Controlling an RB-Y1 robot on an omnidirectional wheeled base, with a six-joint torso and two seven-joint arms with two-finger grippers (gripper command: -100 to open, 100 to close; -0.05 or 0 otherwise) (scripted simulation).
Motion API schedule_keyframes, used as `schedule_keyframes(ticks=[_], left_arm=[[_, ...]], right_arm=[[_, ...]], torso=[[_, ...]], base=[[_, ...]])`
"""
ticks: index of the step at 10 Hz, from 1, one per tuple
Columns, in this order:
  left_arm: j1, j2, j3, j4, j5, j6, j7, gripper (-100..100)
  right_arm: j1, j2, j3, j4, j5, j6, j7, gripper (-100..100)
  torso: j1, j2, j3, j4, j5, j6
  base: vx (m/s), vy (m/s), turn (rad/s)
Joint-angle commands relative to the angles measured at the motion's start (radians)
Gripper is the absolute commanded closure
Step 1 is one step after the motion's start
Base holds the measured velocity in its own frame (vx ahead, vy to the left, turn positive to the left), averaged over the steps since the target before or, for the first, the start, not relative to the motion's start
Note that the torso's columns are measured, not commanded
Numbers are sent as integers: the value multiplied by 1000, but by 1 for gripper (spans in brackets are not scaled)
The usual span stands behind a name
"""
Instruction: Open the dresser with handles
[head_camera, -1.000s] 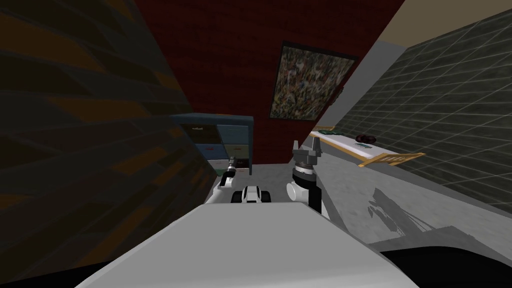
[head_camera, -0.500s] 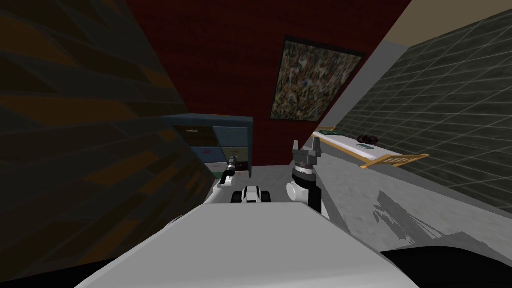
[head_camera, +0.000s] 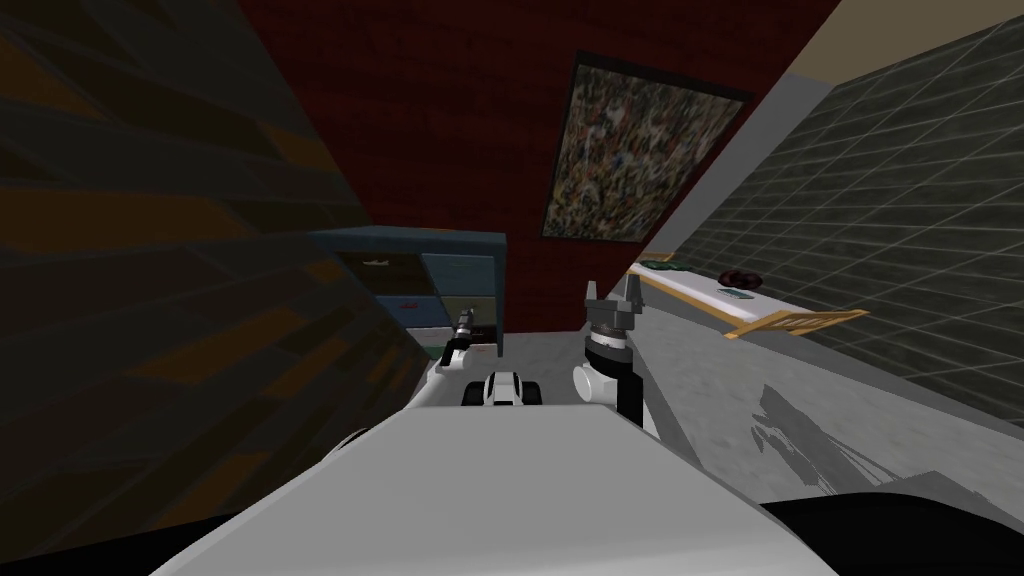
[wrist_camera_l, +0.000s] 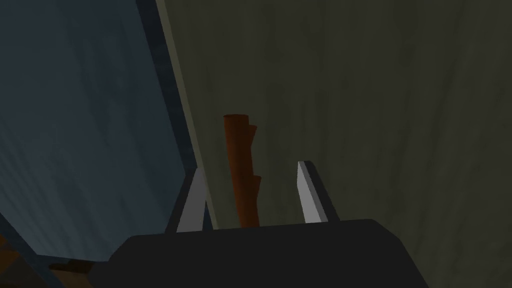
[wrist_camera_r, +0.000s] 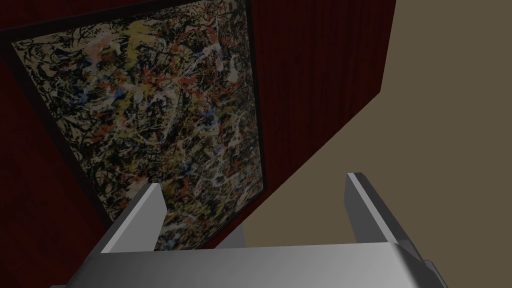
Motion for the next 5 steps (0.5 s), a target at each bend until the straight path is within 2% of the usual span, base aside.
schedule_keyframes(ticks=[1,4,5], left_arm=[[-4,1,-1,-10,4,10,-3,100],[-8,3,-2,-24,9,30,-9,100],[-4,1,-4,-19,8,27,-7,100]], right_arm=[[0,0,0,0,0,0,0,0],[0,0,0,0,0,0,0,0],[0,0,0,0,0,0,0,0]], torso=[[1,-4,-2,-1,0,0],[1,-1,0,1,-1,-1],[-1,-3,-2,2,-1,-2]], base=[[-134,-36,60],[-181,-9,32],[-76,-13,7]])
